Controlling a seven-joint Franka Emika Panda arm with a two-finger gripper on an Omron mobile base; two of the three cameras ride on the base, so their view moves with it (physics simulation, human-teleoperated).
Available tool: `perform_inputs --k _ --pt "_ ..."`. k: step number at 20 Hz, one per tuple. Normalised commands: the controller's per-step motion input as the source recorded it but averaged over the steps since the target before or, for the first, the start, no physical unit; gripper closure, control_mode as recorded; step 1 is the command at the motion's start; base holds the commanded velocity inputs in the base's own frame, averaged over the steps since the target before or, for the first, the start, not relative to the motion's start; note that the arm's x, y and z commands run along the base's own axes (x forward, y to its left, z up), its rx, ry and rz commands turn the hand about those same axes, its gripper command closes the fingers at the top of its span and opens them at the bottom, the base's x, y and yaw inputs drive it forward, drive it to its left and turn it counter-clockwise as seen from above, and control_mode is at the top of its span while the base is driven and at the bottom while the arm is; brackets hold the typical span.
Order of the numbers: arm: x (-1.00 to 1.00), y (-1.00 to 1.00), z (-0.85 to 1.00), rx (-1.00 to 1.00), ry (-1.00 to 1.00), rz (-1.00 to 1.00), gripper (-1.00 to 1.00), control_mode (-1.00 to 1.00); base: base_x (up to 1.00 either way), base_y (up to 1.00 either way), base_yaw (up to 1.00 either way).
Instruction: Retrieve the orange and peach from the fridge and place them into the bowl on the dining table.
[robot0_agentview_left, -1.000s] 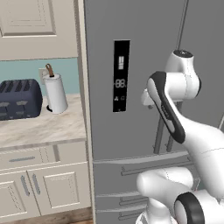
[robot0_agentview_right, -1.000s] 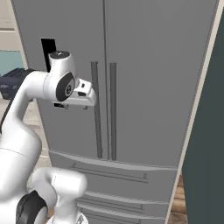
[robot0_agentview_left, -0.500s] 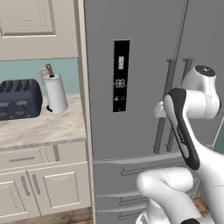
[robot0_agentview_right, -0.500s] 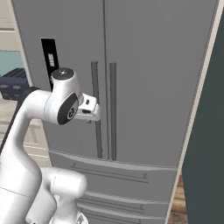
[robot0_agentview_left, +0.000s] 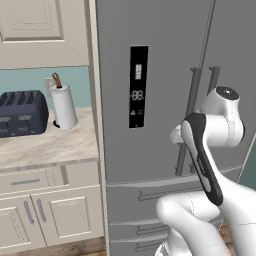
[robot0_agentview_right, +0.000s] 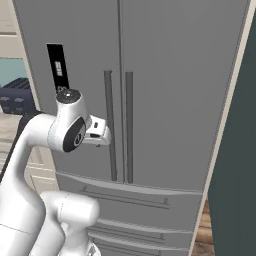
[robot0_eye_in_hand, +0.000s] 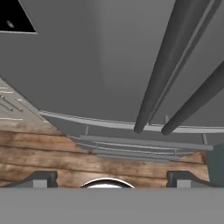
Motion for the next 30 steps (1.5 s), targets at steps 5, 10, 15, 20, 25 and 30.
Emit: perform_inputs --k 5,10,15,20,25,30 --pt "0.0 0.17 -0.08 -0.01 0.0 0.06 -1.0 -1.0 0.0 0.0 0.0" --pt "0.01 0.0 0.0 0.0 0.0 0.0 -1.0 1.0 0.08 0.0 0.0" --pt "0.0 0.0 0.0 0.0 0.0 0.0 -1.0 1.0 -0.3 0.0 0.0" --pt "0.0 0.0 0.0 0.0 0.0 0.0 -1.0 1.0 -0.55 0.0 0.0" --pt "0.0 0.0 0.0 0.0 0.0 0.0 -1.0 1.0 -0.48 -0.2 0.0" --pt "0.0 0.0 0.0 0.0 0.0 0.0 -1.0 1.0 -0.21 -0.37 0.0"
